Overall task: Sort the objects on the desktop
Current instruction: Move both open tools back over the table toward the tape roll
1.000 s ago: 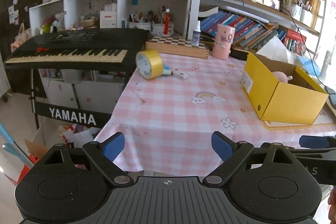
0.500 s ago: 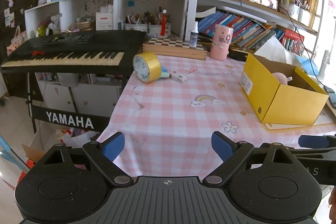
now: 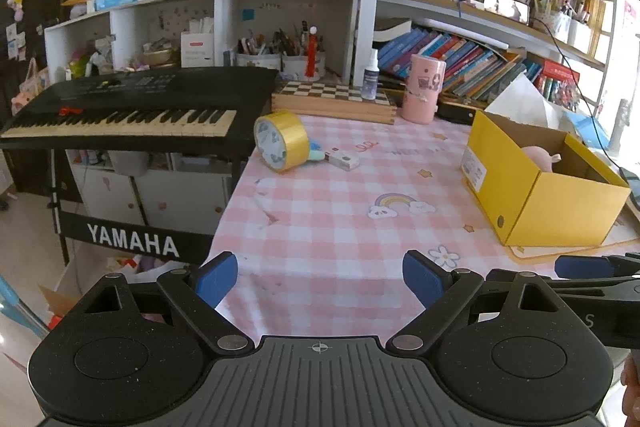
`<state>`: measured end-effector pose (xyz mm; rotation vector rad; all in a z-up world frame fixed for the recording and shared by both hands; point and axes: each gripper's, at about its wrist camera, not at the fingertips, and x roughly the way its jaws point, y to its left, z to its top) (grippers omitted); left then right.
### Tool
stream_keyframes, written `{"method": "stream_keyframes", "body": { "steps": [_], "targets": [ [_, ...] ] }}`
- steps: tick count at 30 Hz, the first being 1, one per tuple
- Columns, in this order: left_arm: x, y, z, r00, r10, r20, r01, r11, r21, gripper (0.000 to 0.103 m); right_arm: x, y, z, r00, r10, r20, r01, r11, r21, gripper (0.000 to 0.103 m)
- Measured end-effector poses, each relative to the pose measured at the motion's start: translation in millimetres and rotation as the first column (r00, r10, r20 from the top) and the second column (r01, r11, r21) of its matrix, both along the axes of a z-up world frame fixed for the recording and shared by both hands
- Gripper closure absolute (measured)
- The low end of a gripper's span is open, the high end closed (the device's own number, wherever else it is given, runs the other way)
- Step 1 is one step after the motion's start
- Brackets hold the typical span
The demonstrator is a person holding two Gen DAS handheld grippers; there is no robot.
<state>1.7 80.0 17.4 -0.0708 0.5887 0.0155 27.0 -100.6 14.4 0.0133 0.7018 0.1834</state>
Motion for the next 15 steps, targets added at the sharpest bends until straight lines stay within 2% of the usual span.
{"method": "stream_keyframes", "body": {
  "steps": [15],
  "targets": [
    [37.4, 7.8, -10.2, 0.999, 0.033, -0.028, -0.033, 0.999, -0.007, 0.011, 42.8, 12.8, -11.9, 0.998, 0.058, -0.033, -0.058, 0.998, -0.016, 0.028]
  ]
}}
